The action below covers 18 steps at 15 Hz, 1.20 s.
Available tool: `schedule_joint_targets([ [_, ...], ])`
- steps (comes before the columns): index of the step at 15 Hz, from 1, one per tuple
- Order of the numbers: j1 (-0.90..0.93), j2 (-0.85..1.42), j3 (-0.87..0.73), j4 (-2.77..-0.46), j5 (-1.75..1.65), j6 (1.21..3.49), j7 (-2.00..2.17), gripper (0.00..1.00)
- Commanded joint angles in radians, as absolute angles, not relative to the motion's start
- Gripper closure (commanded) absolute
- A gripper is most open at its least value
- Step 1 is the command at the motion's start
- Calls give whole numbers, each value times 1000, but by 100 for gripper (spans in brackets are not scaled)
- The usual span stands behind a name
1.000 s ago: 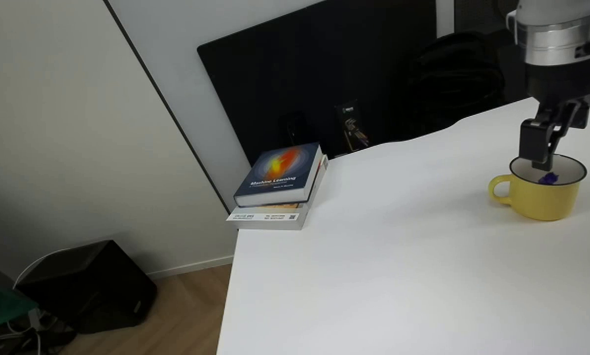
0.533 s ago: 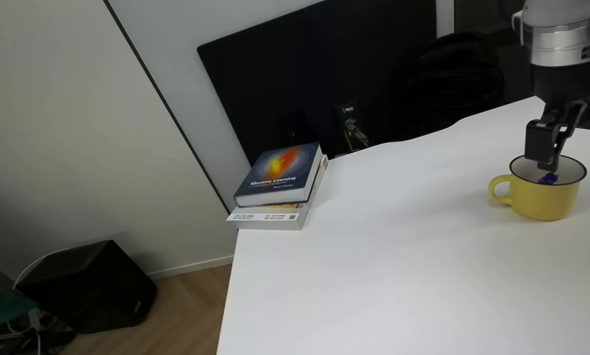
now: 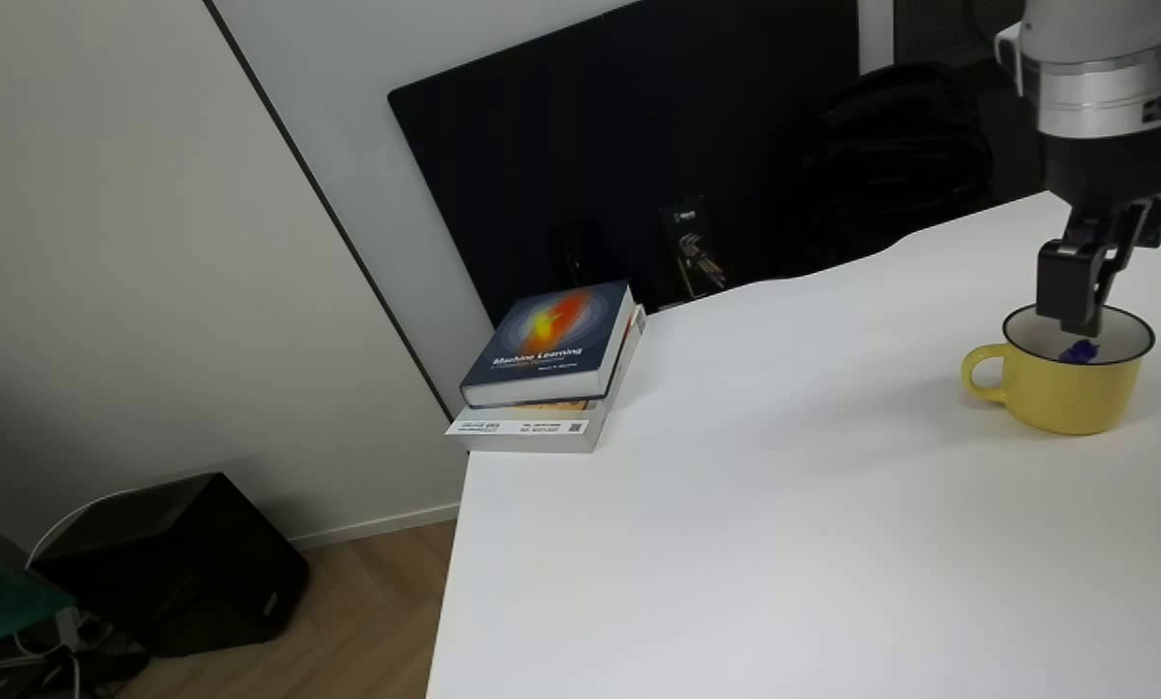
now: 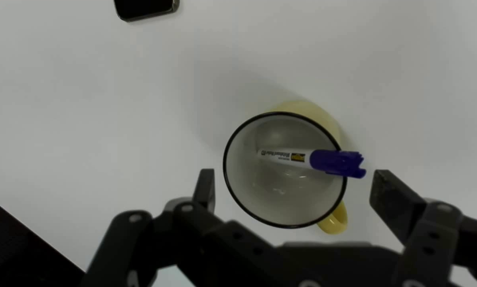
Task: Take the marker out of the cup and put it on the table
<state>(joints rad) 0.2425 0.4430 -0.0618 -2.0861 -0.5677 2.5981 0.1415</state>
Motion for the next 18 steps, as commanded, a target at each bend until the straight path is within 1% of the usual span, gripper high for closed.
schedule_joint_targets([
  [1,283,450,-85,-2087,-648,2617,208,0],
  [8,318,498,-94,-2080,-812,2633,276,0],
  [18,301,531,-72,-2073,-967,2619,341,0],
])
